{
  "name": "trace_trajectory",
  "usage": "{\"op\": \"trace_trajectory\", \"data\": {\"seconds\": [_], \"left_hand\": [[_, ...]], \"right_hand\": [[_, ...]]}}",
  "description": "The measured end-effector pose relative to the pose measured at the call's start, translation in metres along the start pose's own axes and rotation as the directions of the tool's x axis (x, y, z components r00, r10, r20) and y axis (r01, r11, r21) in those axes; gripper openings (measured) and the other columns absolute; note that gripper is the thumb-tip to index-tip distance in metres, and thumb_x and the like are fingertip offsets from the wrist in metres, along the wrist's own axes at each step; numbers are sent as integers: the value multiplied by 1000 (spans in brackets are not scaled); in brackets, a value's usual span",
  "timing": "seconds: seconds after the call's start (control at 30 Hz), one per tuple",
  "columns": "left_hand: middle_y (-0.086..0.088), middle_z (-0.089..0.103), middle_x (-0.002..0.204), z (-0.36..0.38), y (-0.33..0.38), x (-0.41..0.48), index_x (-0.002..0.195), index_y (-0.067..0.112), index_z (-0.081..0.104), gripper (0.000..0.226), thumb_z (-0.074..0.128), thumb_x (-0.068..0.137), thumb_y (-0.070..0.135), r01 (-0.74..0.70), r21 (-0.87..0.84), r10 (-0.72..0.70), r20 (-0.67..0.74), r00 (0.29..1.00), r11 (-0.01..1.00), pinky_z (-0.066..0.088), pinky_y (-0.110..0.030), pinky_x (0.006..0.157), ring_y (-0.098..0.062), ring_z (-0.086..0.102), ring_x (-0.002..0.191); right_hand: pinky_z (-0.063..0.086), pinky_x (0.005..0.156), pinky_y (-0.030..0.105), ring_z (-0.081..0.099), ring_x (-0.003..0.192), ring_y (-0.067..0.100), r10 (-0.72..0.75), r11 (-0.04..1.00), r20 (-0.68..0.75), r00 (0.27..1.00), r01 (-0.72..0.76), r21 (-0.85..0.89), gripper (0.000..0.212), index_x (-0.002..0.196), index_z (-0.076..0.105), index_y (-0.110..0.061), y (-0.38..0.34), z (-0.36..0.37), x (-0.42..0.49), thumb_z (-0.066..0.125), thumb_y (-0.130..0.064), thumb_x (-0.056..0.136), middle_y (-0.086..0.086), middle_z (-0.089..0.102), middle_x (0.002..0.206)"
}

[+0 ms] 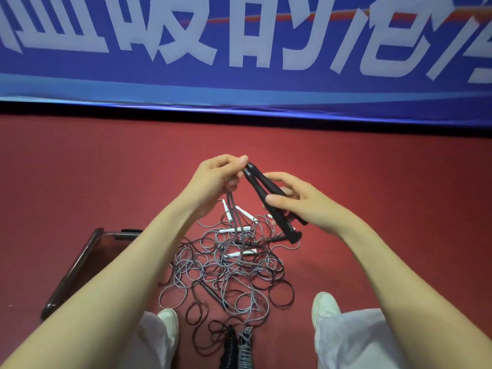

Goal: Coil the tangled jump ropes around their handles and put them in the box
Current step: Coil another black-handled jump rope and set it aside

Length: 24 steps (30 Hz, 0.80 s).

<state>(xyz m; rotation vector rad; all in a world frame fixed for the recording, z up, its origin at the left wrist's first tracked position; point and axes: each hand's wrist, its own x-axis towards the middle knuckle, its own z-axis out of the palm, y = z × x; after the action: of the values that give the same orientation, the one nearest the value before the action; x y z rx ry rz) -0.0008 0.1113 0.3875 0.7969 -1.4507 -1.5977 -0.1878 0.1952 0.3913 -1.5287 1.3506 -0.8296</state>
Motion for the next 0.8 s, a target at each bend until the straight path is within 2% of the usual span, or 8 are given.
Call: {"op": "trace_trajectory", "data": {"seconds": [0.07, 0.17, 0.3, 0.37, 0.47, 0.53, 0.63, 0.8], "left_hand": [[4, 50, 62, -3, 0, 1, 73, 13, 57, 22, 60, 93, 19, 13, -29, -14, -42, 999, 999, 30, -19, 53, -7, 36, 50], [4, 51, 61, -1, 1, 0, 73, 13, 56, 22, 60, 94, 19, 17, -37, -20, -59, 998, 999, 33, -17, 53, -6, 39, 49], [4, 51, 62, 6, 2, 1, 75, 13, 56, 21, 59, 94, 19, 36, -117, -41, -42, 998, 992, 33, -16, 51, -5, 37, 49], [5, 50, 63, 7, 4, 2, 78, 12, 57, 18, 59, 95, 20, 48, -190, -57, -47, 997, 981, 32, -16, 49, -5, 35, 48], [4, 48, 64, 7, 6, 1, 80, 11, 58, 18, 59, 95, 22, 38, -167, -49, -64, 997, 985, 30, -17, 50, -5, 33, 48], [3, 47, 65, 6, 5, 0, 77, 12, 58, 21, 59, 95, 24, 23, -110, -31, -77, 997, 994, 28, -19, 52, -6, 32, 48], [-1, 45, 67, 6, 2, 1, 73, 12, 56, 26, 59, 95, 26, 11, -53, -16, -94, 995, 999, 27, -22, 54, -7, 32, 48], [-3, 50, 63, 9, 0, 3, 72, 11, 58, 29, 58, 95, 28, -43, 21, 46, -171, 984, 999, 29, -21, 52, -9, 33, 47]], "right_hand": [[49, 73, 22, 60, 74, 2, -70, 972, -50, 996, 57, -230, 47, 125, 49, -37, 5, 10, 2, 72, -33, 84, -10, 63, 89], [47, 69, 32, 54, 66, 6, -147, 863, -198, 969, 28, -505, 46, 120, 44, -39, 12, 23, 3, 69, -43, 82, -12, 57, 79], [35, 66, 33, 51, 80, 19, -240, 690, -277, 930, -38, -723, 43, 130, 33, -27, 13, 34, 6, 51, -35, 92, -9, 49, 104], [33, 64, 33, 49, 76, 20, -257, 700, -271, 928, -14, -714, 41, 132, 32, -24, 12, 39, 7, 48, -33, 95, -7, 48, 105], [33, 59, 34, 49, 66, 23, -253, 759, -307, 918, -8, -651, 26, 113, 41, -21, 14, 45, 11, 46, -41, 98, -10, 48, 76], [32, 56, 33, 46, 58, 19, -218, 842, -325, 920, 9, -540, 27, 102, 45, -21, 17, 42, 14, 50, -46, 96, -9, 46, 64], [35, 54, 29, 42, 51, 12, -94, 955, -254, 963, 15, -297, 25, 99, 52, -23, 17, 32, 14, 58, -46, 91, -8, 48, 61], [33, 44, 19, 39, 43, 8, -69, 998, -200, 977, 69, -5, 14, 96, 60, -21, 14, 23, 12, 61, -34, 92, -7, 46, 57]]}}
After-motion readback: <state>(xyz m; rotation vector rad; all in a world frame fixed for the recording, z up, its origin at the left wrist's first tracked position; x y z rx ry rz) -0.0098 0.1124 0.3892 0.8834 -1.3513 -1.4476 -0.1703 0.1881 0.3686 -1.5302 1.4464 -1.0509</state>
